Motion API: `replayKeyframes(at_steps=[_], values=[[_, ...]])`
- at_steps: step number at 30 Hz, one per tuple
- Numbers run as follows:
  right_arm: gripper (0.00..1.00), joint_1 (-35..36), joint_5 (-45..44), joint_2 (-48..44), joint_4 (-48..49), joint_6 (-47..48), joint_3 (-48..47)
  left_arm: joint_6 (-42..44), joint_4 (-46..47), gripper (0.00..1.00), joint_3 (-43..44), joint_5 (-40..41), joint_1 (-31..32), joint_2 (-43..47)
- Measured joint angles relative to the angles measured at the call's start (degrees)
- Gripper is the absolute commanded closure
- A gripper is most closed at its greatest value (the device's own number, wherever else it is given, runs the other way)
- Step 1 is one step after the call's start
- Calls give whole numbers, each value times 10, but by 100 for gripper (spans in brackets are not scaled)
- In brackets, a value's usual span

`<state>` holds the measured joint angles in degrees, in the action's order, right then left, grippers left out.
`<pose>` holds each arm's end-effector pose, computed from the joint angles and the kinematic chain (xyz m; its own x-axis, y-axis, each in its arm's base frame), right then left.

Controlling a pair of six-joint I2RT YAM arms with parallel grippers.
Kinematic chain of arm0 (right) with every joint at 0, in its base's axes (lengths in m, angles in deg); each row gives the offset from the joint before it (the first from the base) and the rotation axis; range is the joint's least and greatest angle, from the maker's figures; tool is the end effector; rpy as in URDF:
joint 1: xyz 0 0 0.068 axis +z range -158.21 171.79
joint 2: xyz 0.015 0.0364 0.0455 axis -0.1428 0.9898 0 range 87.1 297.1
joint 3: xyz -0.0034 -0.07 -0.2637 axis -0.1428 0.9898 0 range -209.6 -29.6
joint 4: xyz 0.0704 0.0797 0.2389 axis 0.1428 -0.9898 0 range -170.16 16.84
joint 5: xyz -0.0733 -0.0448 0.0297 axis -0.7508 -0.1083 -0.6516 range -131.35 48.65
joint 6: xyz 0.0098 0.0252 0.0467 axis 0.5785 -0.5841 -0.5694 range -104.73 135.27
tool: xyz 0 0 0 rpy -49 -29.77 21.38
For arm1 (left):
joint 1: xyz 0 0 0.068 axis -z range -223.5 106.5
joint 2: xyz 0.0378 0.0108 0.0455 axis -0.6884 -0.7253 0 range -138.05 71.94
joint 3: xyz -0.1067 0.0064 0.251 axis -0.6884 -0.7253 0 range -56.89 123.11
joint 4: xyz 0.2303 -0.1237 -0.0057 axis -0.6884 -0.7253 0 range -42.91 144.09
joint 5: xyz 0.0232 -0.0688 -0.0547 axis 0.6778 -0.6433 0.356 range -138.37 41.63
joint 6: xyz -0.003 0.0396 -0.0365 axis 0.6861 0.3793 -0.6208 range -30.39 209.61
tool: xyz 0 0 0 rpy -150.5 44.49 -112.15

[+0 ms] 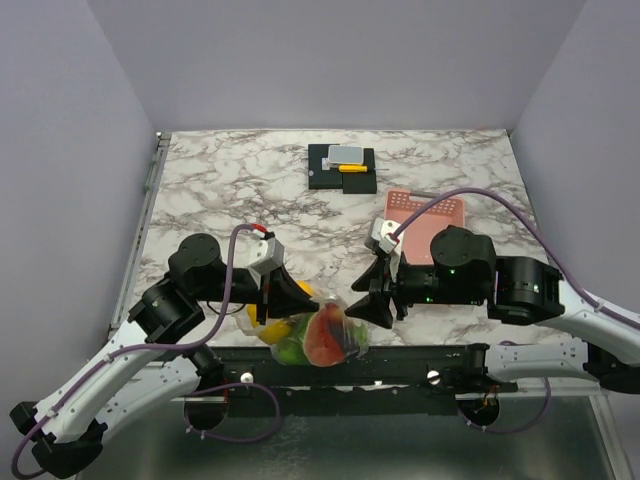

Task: Place the food in the zip-top bag and seal the zipper
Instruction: Zip the zipper food storage bag.

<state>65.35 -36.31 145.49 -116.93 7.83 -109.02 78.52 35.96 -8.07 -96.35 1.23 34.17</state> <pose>0.0507 0.1830 0.4400 -0.2353 -0.3411 -0.9101 -0.9559 0.2506 0.1532 0.0790 -0.1155 0.3690 -0.2774 0.0936 -0.9562 0.9594 -0.0258 -0.2809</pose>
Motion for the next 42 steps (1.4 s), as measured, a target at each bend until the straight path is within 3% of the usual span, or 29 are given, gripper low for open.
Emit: replayKeyframes(at_steps=[7, 15, 23, 30, 42], values=[[46, 0, -4, -45, 126, 18, 121, -8, -2, 100, 0, 12, 0, 1], [57, 0, 10, -43, 216, 40, 141, -18, -4, 100, 3, 13, 0, 6], [59, 0, 37, -35, 243, 46, 151, -18, -6, 100, 11, 13, 0, 7], [77, 0, 48, -34, 258, 44, 169, -20, -6, 100, 26, 13, 0, 11], [73, 0, 54, -33, 287, 40, 171, -24, -8, 100, 28, 11, 0, 19]])
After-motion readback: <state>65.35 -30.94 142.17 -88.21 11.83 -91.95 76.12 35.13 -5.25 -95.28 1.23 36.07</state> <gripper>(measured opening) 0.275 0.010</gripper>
